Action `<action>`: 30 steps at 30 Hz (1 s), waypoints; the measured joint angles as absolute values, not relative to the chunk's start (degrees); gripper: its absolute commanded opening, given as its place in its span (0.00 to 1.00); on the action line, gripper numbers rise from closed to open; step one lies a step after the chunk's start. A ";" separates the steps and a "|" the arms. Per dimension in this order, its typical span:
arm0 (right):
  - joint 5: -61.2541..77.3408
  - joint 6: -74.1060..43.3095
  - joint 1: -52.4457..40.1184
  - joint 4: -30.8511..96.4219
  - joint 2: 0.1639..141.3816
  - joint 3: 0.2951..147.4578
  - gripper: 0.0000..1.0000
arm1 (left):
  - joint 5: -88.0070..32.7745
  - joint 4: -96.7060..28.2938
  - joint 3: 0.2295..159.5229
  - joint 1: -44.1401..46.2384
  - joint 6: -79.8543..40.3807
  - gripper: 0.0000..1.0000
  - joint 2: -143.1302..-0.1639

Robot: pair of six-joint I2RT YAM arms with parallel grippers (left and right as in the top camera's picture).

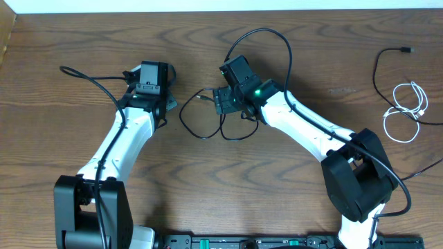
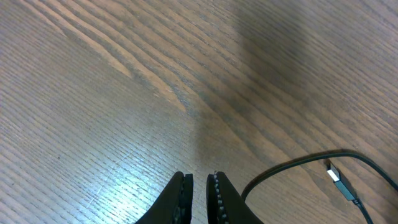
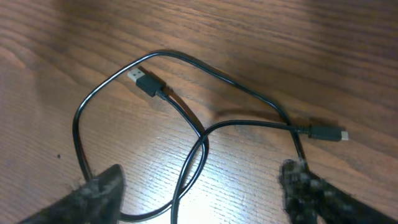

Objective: Untangle cables

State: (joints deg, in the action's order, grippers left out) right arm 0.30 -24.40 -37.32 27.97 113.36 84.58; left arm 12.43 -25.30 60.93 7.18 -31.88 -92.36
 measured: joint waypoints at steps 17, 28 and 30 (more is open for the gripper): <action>2.96 -24.43 -37.36 26.26 113.36 84.58 0.99 | 12.43 -25.30 60.93 7.18 -31.88 0.15 -92.36; 2.52 -24.43 -37.41 26.26 113.38 84.58 0.99 | 12.43 -25.30 60.93 7.18 -31.88 0.15 -92.36; 2.52 -24.43 -37.50 26.28 113.38 84.58 0.99 | 12.43 -25.30 60.93 7.18 -31.88 0.15 -92.38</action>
State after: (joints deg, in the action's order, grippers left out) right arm 2.52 -24.43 -37.50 26.28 113.38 84.58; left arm 12.43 -25.30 60.93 7.18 -31.88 -92.38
